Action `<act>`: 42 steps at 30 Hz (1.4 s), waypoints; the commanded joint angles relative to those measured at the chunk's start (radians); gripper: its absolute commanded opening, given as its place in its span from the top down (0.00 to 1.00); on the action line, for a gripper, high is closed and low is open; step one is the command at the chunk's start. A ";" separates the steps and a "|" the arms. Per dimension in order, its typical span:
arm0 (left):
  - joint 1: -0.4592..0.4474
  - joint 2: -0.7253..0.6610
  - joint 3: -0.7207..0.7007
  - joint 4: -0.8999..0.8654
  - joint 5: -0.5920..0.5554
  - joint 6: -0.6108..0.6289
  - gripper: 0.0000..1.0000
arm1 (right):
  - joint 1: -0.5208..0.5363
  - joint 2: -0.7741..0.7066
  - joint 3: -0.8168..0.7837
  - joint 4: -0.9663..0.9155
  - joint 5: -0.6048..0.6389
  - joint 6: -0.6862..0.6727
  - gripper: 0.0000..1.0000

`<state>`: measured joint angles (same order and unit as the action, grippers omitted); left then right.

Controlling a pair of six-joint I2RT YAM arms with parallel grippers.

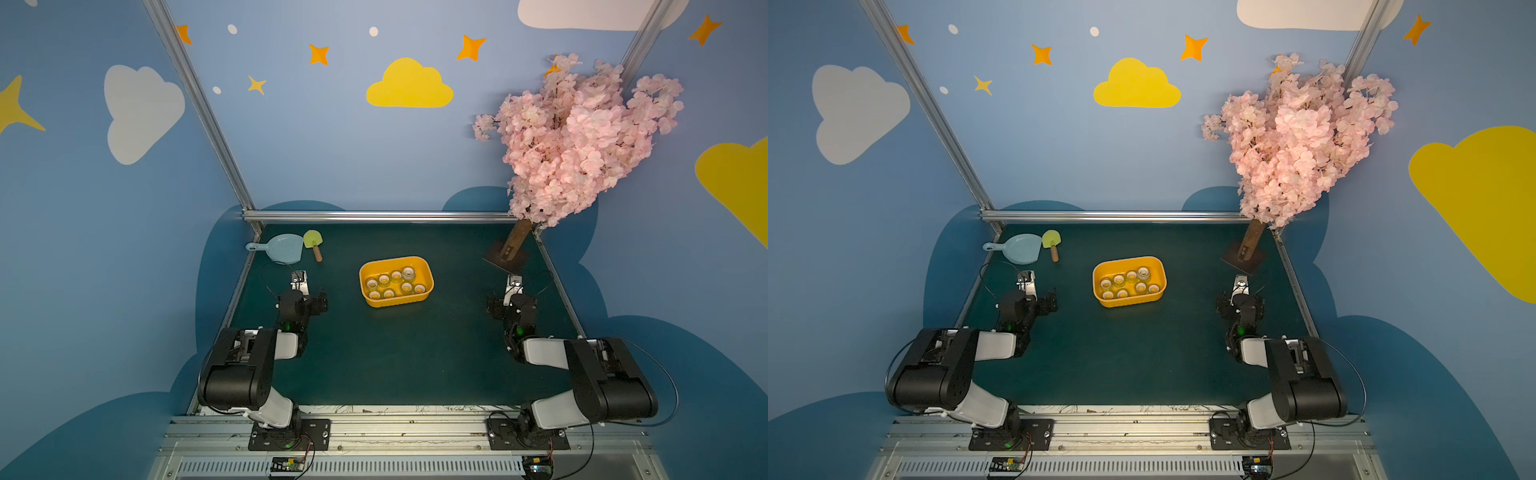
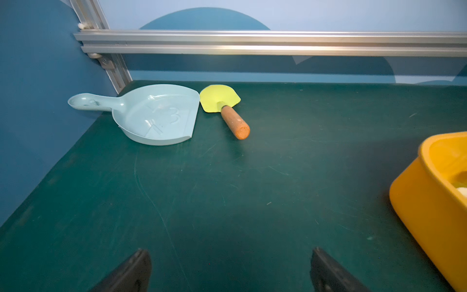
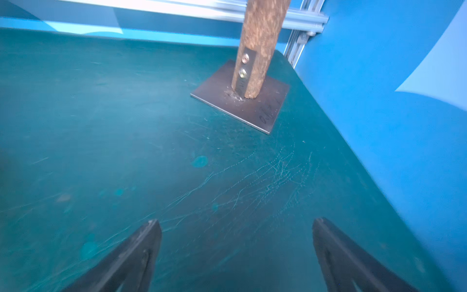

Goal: Put the transparent tape into the storage box
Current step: Reset both arms

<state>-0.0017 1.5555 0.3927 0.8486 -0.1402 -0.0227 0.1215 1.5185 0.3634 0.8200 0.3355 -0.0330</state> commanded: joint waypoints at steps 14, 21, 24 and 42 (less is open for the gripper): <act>0.002 -0.017 0.004 -0.025 0.042 0.006 0.00 | -0.033 -0.049 0.088 -0.188 -0.095 0.045 0.01; 0.002 -0.015 0.004 -0.025 0.042 0.004 0.00 | -0.033 -0.047 0.088 -0.187 -0.094 0.045 0.02; 0.002 -0.016 0.006 -0.026 0.043 0.005 0.00 | -0.033 -0.047 0.088 -0.188 -0.093 0.045 0.01; 0.004 -0.014 0.010 -0.035 0.047 0.004 0.00 | -0.032 -0.047 0.088 -0.188 -0.094 0.044 0.02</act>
<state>-0.0017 1.5555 0.3927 0.8158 -0.1040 -0.0227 0.0875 1.4879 0.4404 0.6453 0.2474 0.0109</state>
